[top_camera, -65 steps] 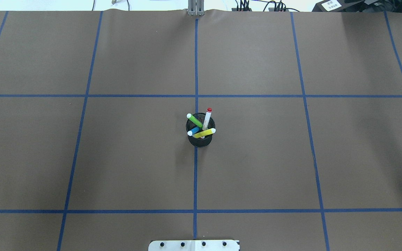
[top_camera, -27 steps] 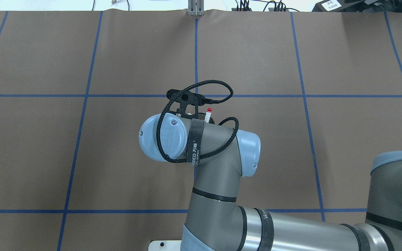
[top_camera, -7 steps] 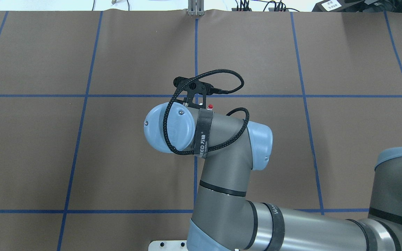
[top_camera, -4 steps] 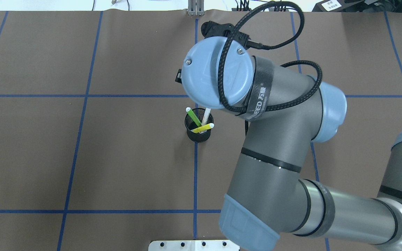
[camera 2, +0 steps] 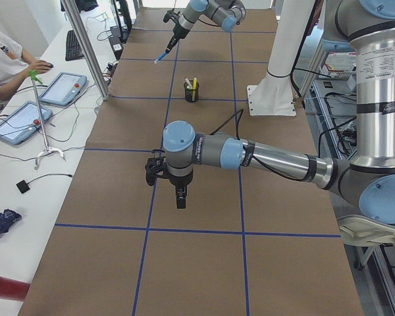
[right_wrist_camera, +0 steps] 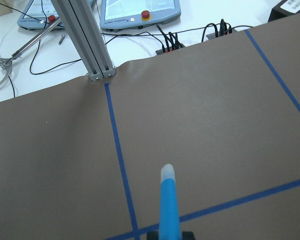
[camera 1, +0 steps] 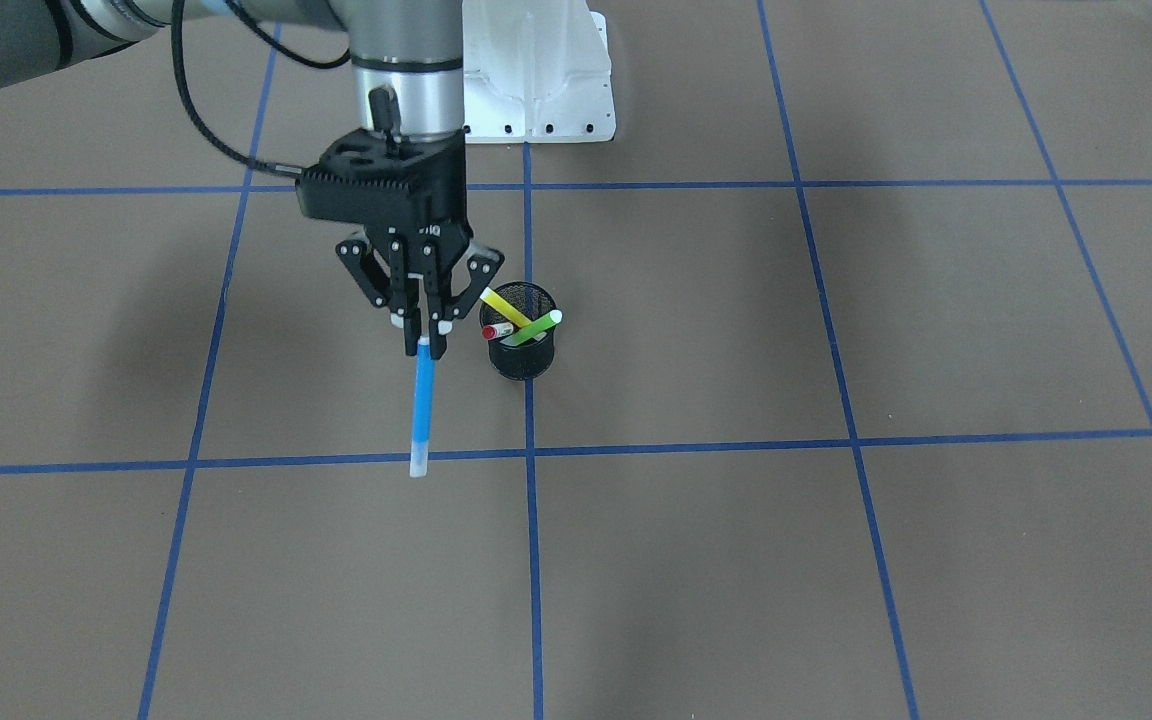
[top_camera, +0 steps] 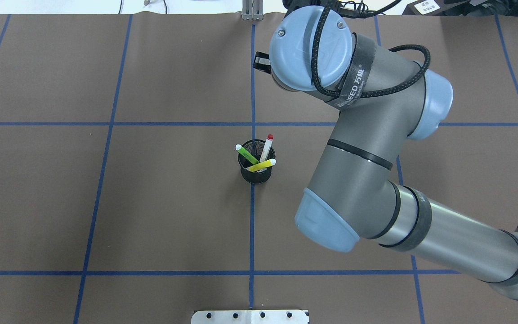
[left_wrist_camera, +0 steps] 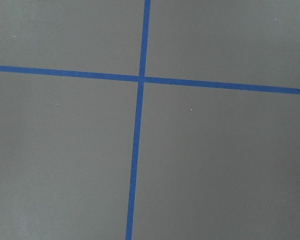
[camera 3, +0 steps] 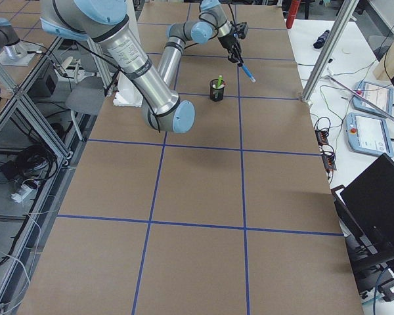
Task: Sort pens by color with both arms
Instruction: 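Lift the blue marker out of the cup with the right gripper, then lay the blue marker on the table farther from the robot, release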
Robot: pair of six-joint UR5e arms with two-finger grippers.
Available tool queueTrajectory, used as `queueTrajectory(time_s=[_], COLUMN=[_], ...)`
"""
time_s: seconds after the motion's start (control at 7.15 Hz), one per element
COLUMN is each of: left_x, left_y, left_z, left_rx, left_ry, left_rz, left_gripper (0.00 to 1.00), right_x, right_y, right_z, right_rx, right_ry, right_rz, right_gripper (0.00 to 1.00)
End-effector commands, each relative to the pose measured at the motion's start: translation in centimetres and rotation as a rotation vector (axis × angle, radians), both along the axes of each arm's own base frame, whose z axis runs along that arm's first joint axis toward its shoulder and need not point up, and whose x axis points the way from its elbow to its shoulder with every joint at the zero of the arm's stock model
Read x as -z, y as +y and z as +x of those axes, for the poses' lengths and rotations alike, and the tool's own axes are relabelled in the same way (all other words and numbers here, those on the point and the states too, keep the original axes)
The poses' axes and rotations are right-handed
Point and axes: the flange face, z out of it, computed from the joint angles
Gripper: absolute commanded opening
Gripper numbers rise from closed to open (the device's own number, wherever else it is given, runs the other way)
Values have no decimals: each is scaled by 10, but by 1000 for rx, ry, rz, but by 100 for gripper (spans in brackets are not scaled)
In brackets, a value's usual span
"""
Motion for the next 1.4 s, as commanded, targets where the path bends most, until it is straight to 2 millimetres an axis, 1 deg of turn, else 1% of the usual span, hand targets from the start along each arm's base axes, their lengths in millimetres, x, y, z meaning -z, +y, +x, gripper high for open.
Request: queueTrajectory(time_s=[0.0, 0.14, 0.28, 0.42, 0.7, 0.84, 0.98, 1.12, 1.26], left_x=[8, 11, 12, 12, 12, 12, 12, 12, 12], left_y=[1, 1, 2, 2, 2, 2, 1, 2, 2], left_z=[0, 2, 2, 2, 2, 2, 2, 2, 2], left_rx=[0, -3, -5, -5, -5, -5, -5, -5, -5], left_ry=[2, 26, 37, 37, 37, 37, 37, 37, 37], left_rz=[17, 15, 15, 15, 15, 15, 16, 15, 15], left_gripper=[100, 100, 100, 100, 100, 100, 100, 100, 100], right_x=[-92, -121, -135, -136, -152, -151, -155, -157, -163], right_y=[-47, -59, -58, -58, -51, -49, -46, -42, -38], right_z=[-43, -55, -59, -59, -65, -66, -71, -73, -73], right_rx=[13, -14, 44, 69, 65, 64, 70, 77, 82], right_ry=[72, 64, 127, 154, 185, 185, 188, 189, 192], right_rz=[86, 140, 189, 211, 210, 214, 213, 212, 210], right_gripper=[0, 0, 0, 0, 0, 0, 4, 21, 28])
